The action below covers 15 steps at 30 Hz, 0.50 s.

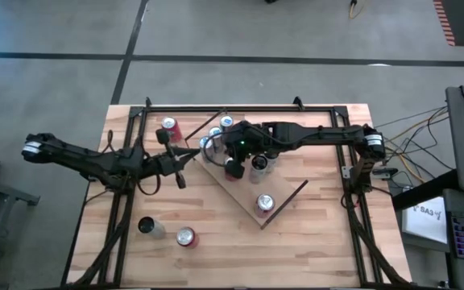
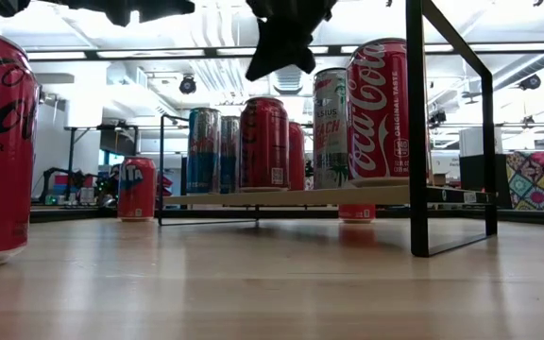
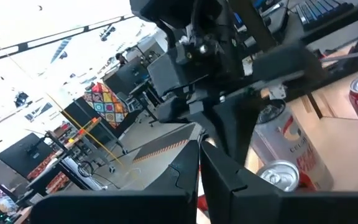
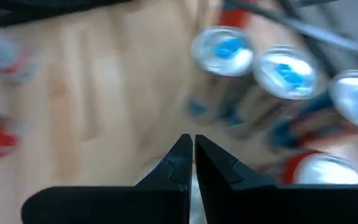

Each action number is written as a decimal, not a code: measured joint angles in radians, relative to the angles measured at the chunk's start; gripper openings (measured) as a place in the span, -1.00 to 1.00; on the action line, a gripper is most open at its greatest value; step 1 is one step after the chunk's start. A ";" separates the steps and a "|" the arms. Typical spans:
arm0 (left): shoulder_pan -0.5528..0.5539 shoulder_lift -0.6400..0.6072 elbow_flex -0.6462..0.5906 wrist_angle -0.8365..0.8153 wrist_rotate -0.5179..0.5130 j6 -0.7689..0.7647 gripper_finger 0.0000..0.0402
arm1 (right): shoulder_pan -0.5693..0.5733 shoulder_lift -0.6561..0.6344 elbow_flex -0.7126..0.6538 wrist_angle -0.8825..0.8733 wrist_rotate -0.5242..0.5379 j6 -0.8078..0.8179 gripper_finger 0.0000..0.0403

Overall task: Place canned beverage on shelf
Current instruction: Put the right soda can on the shelf

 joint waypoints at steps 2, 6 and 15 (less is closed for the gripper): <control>0.000 -0.002 0.000 -0.001 -0.001 0.000 -1.00 | 0.000 0.001 0.003 -0.007 -0.079 0.021 -0.95; 0.000 -0.001 0.000 -0.006 -0.013 0.008 -1.00 | 0.003 0.020 0.003 -0.021 -0.132 0.079 -0.95; 0.000 0.000 0.000 -0.005 -0.025 0.007 -1.00 | 0.002 0.043 0.002 -0.143 -0.124 0.122 -0.95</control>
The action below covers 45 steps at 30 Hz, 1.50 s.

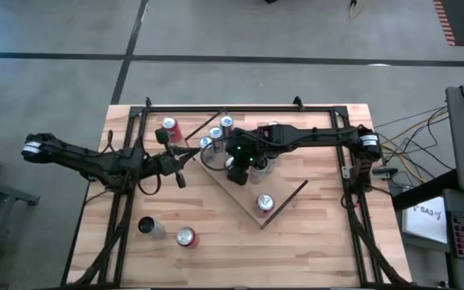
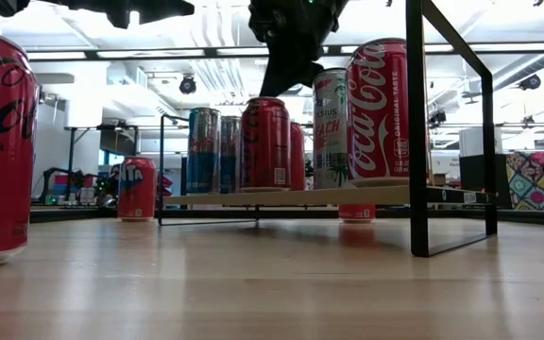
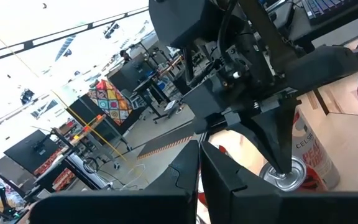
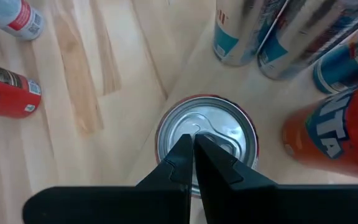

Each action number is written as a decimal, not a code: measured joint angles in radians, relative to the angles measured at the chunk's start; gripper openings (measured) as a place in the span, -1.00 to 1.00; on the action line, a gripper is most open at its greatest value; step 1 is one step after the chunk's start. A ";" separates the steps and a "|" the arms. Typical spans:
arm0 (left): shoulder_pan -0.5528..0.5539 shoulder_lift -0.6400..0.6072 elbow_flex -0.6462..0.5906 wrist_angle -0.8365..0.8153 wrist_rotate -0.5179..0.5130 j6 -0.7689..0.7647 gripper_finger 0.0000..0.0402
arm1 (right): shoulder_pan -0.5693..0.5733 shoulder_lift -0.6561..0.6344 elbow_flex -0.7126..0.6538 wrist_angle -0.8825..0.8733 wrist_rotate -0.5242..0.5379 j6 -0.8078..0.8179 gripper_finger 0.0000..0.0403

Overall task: Place canned beverage on shelf
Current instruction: Put the right soda can on the shelf

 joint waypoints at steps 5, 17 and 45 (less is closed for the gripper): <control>0.000 0.001 0.000 0.000 0.000 0.000 -1.00 | 0.000 0.000 0.000 -0.002 0.001 0.000 -0.95; 0.000 0.001 0.000 0.000 0.000 0.002 -1.00 | -0.020 0.000 0.001 -0.006 0.055 -0.011 -0.95; 0.000 0.002 0.000 -0.016 0.000 0.004 -1.00 | -0.033 0.117 0.255 -0.107 0.054 -0.067 -0.96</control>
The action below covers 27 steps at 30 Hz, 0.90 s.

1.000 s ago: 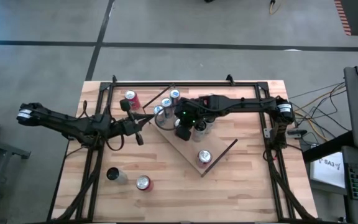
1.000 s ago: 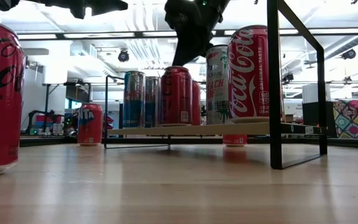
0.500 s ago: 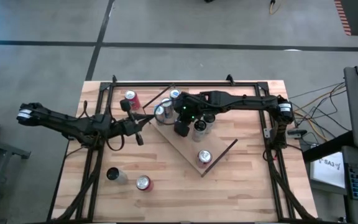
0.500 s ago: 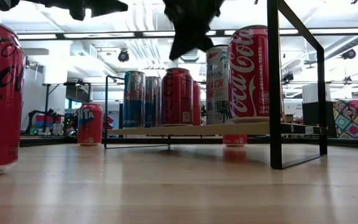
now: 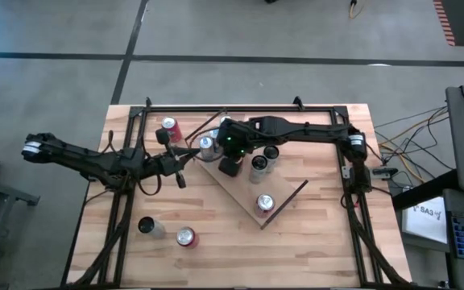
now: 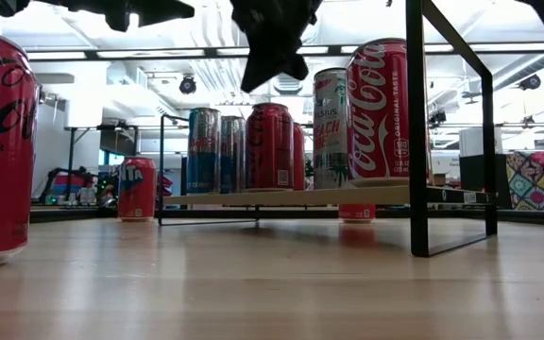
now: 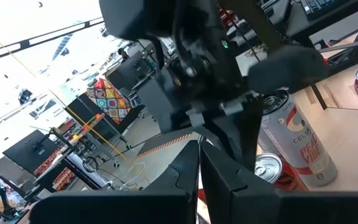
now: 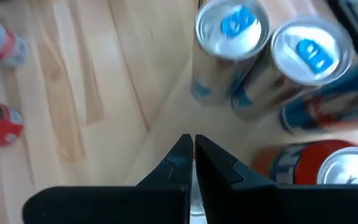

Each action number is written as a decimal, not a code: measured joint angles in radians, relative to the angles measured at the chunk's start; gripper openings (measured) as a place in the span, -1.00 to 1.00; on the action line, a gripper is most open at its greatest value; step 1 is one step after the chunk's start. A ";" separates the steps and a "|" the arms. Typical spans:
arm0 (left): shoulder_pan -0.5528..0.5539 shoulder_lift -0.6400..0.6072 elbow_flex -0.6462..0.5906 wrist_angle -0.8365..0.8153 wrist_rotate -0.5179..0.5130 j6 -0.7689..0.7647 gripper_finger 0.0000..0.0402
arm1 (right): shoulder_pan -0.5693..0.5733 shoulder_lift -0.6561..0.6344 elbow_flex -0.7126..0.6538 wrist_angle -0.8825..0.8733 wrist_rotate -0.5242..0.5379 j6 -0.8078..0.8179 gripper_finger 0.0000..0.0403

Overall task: Place canned beverage on shelf
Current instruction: Put the right soda can on the shelf

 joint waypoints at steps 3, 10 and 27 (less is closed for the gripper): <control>0.000 0.000 0.000 -0.001 0.000 0.000 -1.00 | 0.000 0.035 0.031 -0.062 0.000 -0.003 -0.96; 0.000 0.000 0.000 -0.006 0.000 0.000 -1.00 | 0.000 0.083 0.084 -0.165 0.002 -0.005 -0.96; 0.000 0.000 0.000 -0.007 0.000 0.000 -1.00 | -0.001 0.074 0.085 -0.228 0.053 0.010 -0.96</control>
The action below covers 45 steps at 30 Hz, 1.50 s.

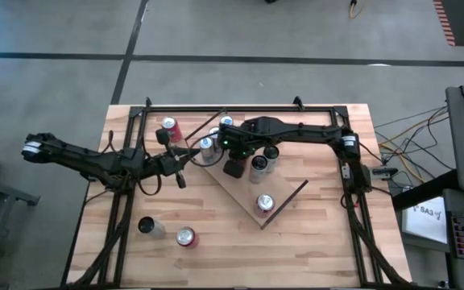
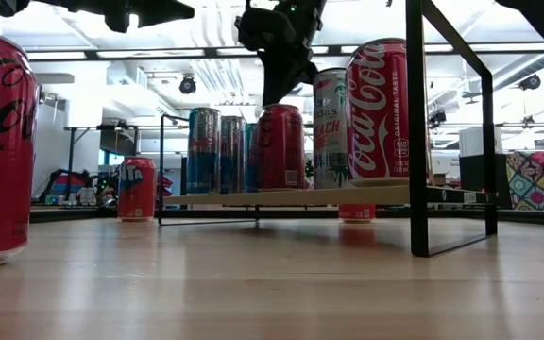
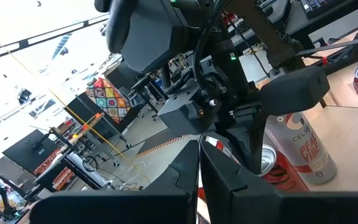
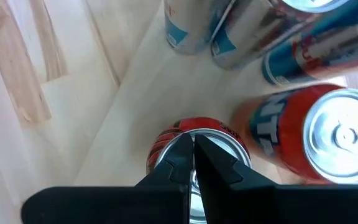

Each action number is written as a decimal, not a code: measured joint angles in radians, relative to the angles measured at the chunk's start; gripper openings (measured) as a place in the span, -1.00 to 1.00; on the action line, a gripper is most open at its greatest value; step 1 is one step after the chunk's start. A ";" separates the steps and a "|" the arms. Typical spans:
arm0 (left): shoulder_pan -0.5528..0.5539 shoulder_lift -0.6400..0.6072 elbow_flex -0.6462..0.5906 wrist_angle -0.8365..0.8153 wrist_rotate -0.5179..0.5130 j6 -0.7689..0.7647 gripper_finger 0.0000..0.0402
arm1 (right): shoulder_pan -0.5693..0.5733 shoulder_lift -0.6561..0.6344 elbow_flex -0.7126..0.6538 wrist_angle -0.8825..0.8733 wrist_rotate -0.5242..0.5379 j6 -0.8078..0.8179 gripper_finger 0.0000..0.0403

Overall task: Place canned beverage on shelf
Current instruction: Put the right soda can on the shelf

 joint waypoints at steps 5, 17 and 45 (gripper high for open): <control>0.000 0.000 0.000 0.000 0.000 0.000 -1.00 | 0.000 -0.001 0.000 -0.017 0.001 0.002 -0.96; 0.000 0.000 0.000 0.000 0.000 0.000 -1.00 | 0.000 -0.006 0.020 -0.025 0.019 0.012 -0.96; 0.000 0.000 0.000 0.000 0.000 0.000 -1.00 | 0.002 0.005 0.030 -0.080 0.025 0.044 -0.96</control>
